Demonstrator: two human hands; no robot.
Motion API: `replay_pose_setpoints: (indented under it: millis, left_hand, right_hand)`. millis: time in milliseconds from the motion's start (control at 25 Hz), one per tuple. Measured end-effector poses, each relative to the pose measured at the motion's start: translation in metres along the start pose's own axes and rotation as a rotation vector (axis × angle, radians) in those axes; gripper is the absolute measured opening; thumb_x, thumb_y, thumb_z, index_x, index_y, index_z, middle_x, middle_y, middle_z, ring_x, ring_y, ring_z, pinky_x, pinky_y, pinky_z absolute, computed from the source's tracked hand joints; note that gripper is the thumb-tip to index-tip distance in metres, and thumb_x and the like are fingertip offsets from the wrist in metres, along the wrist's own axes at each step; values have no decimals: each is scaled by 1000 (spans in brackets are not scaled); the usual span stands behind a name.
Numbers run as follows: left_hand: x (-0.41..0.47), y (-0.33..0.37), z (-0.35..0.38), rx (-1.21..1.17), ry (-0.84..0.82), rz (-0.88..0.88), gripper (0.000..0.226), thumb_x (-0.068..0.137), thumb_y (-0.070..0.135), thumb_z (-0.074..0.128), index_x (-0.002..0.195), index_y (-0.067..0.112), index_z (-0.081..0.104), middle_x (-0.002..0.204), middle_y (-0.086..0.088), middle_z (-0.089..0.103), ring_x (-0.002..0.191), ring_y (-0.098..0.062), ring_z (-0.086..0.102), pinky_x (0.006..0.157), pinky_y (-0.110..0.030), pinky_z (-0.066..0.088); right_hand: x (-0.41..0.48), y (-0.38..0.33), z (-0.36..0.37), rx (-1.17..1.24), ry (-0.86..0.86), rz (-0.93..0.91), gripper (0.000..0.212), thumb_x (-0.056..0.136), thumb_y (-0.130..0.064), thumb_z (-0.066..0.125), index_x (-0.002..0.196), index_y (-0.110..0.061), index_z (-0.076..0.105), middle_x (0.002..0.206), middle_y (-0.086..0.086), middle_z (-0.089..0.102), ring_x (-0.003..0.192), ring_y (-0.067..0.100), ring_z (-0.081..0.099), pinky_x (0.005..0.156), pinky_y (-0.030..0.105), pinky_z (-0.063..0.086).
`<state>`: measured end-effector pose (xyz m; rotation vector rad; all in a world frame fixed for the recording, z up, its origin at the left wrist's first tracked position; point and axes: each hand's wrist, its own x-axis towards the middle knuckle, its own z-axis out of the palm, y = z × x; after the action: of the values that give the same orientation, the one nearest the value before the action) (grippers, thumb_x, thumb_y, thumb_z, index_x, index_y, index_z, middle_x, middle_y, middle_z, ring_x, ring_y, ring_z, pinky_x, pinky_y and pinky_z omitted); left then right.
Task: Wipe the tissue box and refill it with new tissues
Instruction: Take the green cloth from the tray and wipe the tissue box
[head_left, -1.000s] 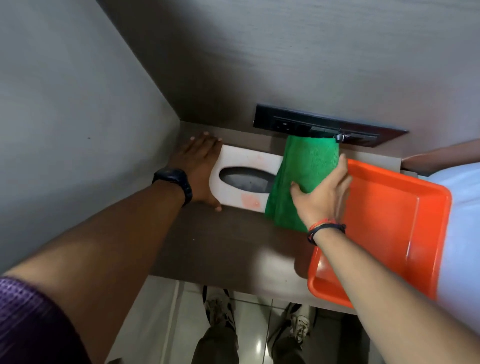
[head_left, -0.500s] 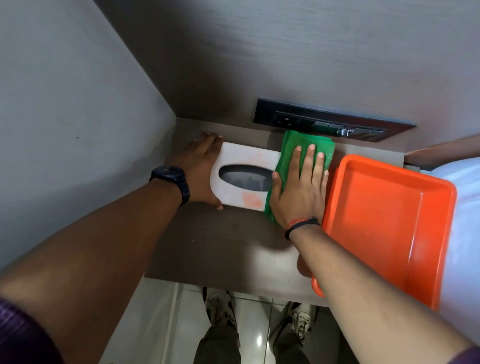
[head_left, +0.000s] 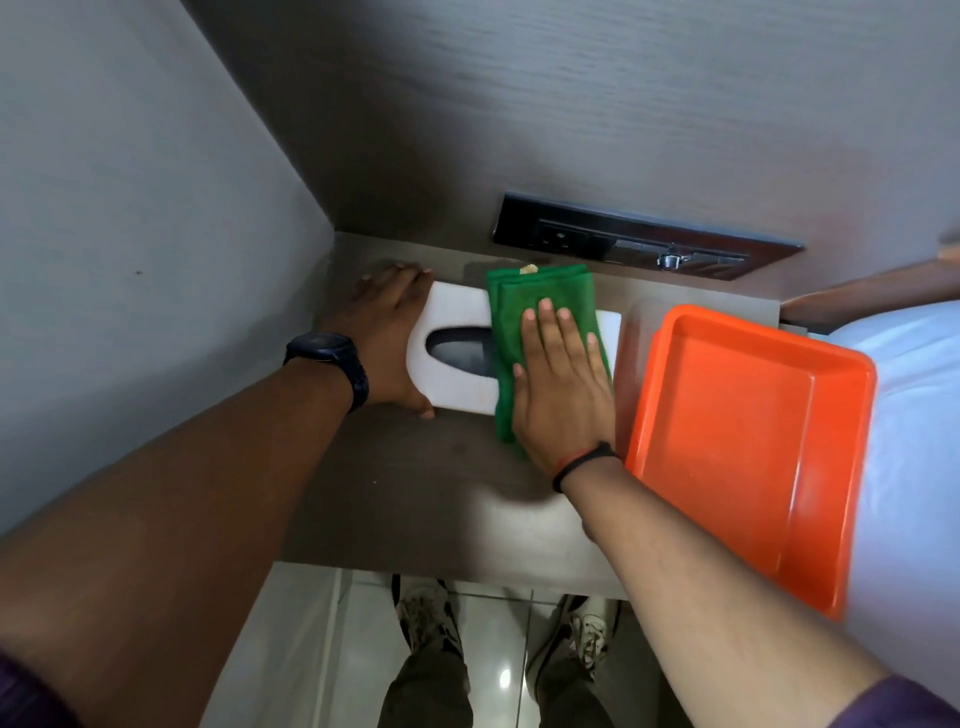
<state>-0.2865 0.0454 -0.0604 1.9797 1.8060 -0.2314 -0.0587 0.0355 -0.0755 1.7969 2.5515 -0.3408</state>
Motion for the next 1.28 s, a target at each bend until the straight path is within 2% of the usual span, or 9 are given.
replay_pose_setpoints:
  millis: [120, 360, 600, 800, 960, 1160, 1280]
  left_hand:
    - [2, 0, 1, 18, 5, 9, 150, 27, 76, 73, 146, 14, 6, 154, -10, 15, 139, -27, 12, 114, -41, 12]
    - [3, 1, 2, -5, 10, 8, 153, 26, 73, 77, 146, 9, 7, 154, -14, 15, 140, -28, 11, 112, -36, 10]
    - [4, 3, -2, -12, -20, 32, 152, 29, 70, 79, 146, 5, 7, 153, -16, 15, 141, -29, 10, 115, -42, 12]
    - [-1, 4, -8, -10, -30, 13, 152, 29, 67, 81, 147, 8, 7, 155, -14, 13, 141, -26, 8, 115, -42, 10]
    - [-1, 6, -4, -44, -19, -3, 152, 29, 66, 82, 147, 9, 6, 155, -13, 11, 141, -25, 7, 115, -40, 8]
    - [1, 6, -1, -98, -8, -11, 153, 29, 64, 83, 146, 6, 5, 155, -14, 11, 141, -27, 7, 114, -35, 9]
    - [6, 7, 0, -94, 7, 6, 147, 34, 56, 87, 145, 0, 8, 153, -20, 13, 141, -30, 8, 115, -37, 7]
  right_hand:
    - [-3, 9, -3, 13, 30, 140, 56, 94, -26, 40, 148, -15, 30, 157, 6, 27, 146, 23, 20, 119, 41, 11]
    - [17, -37, 11, 106, 80, 270, 59, 95, -25, 35, 150, -11, 20, 160, 7, 17, 148, 25, 11, 120, 44, 2]
    - [20, -61, 15, 95, 20, 70, 58, 97, -24, 31, 150, -10, 15, 160, 8, 15, 148, 24, 10, 117, 40, -5]
    - [5, -18, 7, -7, -36, -110, 56, 96, -28, 35, 149, -13, 24, 158, 4, 25, 146, 23, 19, 117, 39, 4]
    - [-3, 1, 1, -4, 19, 29, 55, 94, -25, 41, 147, -15, 32, 156, 4, 31, 145, 22, 24, 118, 42, 13]
    - [9, -44, 12, 112, 63, 224, 59, 95, -23, 37, 150, -10, 19, 160, 6, 17, 148, 24, 11, 118, 40, -4]
    - [20, -73, 14, 147, 20, 246, 62, 96, -24, 33, 151, -8, 8, 162, 8, 7, 149, 24, 2, 117, 40, -10]
